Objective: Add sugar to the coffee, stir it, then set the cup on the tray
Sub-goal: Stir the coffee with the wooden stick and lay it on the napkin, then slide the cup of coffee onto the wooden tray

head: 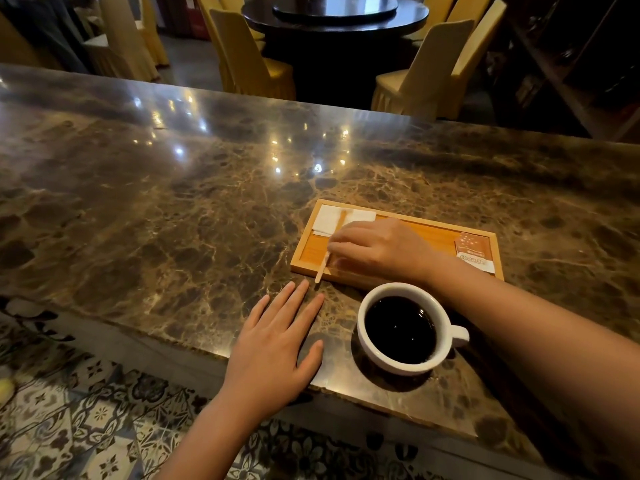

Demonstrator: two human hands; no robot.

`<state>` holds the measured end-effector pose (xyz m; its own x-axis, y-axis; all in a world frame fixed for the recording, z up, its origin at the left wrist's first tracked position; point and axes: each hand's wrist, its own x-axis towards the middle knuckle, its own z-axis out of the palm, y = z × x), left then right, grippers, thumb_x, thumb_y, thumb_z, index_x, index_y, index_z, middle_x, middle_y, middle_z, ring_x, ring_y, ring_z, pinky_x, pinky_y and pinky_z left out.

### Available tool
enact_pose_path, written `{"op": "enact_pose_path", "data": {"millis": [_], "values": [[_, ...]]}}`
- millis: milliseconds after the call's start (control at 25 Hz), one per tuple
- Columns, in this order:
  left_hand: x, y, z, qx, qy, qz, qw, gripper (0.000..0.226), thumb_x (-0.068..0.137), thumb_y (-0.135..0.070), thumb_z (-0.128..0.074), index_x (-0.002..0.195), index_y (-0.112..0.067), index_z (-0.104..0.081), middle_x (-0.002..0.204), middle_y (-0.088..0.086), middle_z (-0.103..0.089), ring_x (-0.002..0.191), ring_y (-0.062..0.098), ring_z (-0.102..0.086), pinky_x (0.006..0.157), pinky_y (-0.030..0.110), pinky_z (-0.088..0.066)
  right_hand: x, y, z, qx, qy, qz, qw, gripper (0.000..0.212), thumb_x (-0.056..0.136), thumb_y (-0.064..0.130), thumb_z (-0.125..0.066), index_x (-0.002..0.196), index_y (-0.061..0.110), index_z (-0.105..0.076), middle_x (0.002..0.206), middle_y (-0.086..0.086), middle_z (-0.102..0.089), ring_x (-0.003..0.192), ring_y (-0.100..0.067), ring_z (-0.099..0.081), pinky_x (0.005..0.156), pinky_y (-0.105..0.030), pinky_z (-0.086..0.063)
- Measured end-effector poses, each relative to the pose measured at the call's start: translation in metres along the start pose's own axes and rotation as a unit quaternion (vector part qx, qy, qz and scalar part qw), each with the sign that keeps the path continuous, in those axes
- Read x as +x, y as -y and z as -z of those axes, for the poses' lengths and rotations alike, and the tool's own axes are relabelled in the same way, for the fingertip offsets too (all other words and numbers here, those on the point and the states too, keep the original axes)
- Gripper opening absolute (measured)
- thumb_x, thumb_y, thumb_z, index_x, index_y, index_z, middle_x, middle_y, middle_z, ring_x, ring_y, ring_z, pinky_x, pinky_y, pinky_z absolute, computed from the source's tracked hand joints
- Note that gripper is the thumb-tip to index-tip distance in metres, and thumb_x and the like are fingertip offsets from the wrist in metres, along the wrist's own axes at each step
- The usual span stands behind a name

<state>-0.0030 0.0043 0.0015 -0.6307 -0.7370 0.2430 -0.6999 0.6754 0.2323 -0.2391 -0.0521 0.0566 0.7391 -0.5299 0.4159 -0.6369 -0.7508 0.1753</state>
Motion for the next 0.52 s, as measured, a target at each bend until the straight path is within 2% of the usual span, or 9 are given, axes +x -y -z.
{"op": "enact_pose_path", "data": {"millis": [120, 200, 280, 360, 440, 520], "values": [[0.0, 0.0, 0.0, -0.002, -0.001, 0.0, 1.0, 0.055, 0.088, -0.044, -0.035, 0.14, -0.024, -0.035, 0.147, 0.002, -0.029, 0.136, 0.014, -0.016, 0.107, 0.037, -0.013, -0.009, -0.002, 0.02, -0.026, 0.028, -0.051, 0.998, 0.025, 0.091, 0.025, -0.051, 0.097, 0.005, -0.065, 0.094, -0.015, -0.072, 0.076, -0.026, -0.068, 0.044, -0.033, -0.054], [0.0, 0.0, 0.0, -0.003, -0.003, -0.003, 1.0, 0.056, 0.088, -0.044, -0.035, 0.139, -0.023, -0.036, 0.147, 0.002, -0.03, 0.135, 0.015, -0.018, 0.107, 0.037, -0.013, -0.021, 0.004, 0.039, 0.0, 0.029, -0.149, 0.988, 0.024, 0.089, 0.027, -0.05, 0.095, 0.01, -0.066, 0.091, -0.011, -0.072, 0.074, -0.024, -0.067, 0.048, -0.036, -0.055], [0.0, 0.001, -0.001, -0.002, -0.005, -0.007, 1.0, 0.056, 0.088, -0.044, -0.035, 0.139, -0.022, -0.037, 0.146, 0.003, -0.03, 0.135, 0.015, -0.019, 0.107, 0.037, -0.012, -0.037, 0.017, 0.059, 0.078, 0.018, -0.278, 0.957, 0.019, 0.088, 0.027, -0.054, 0.095, 0.014, -0.067, 0.089, -0.005, -0.071, 0.074, -0.019, -0.065, 0.055, -0.037, -0.055], [0.0, 0.001, -0.001, 0.004, -0.006, -0.01, 1.0, 0.056, 0.088, -0.045, -0.033, 0.139, -0.022, -0.038, 0.146, 0.003, -0.031, 0.135, 0.016, -0.019, 0.107, 0.036, -0.012, -0.057, 0.036, 0.073, 0.149, 0.002, -0.376, 0.915, 0.013, 0.087, 0.023, -0.06, 0.093, 0.016, -0.068, 0.088, -0.001, -0.07, 0.074, -0.014, -0.064, 0.06, -0.024, -0.052], [0.0, 0.001, -0.001, 0.006, -0.008, -0.011, 1.0, 0.056, 0.088, -0.046, -0.032, 0.138, -0.022, -0.038, 0.146, 0.004, -0.031, 0.134, 0.016, -0.02, 0.107, 0.036, -0.011, -0.077, 0.058, 0.08, 0.184, -0.01, -0.439, 0.879, 0.013, 0.086, 0.024, -0.059, 0.095, 0.021, -0.067, 0.09, 0.003, -0.069, 0.075, -0.006, -0.062, 0.06, -0.014, -0.046], [0.0, 0.001, -0.002, 0.006, -0.008, -0.011, 1.0, 0.056, 0.089, -0.046, -0.032, 0.139, -0.022, -0.037, 0.146, 0.003, -0.03, 0.135, 0.016, -0.019, 0.107, 0.035, -0.011, -0.091, 0.079, 0.082, 0.221, -0.011, -0.49, 0.843, 0.015, 0.086, 0.026, -0.057, 0.097, 0.026, -0.066, 0.093, 0.008, -0.069, 0.08, -0.005, -0.061, 0.063, -0.013, -0.044]]}}
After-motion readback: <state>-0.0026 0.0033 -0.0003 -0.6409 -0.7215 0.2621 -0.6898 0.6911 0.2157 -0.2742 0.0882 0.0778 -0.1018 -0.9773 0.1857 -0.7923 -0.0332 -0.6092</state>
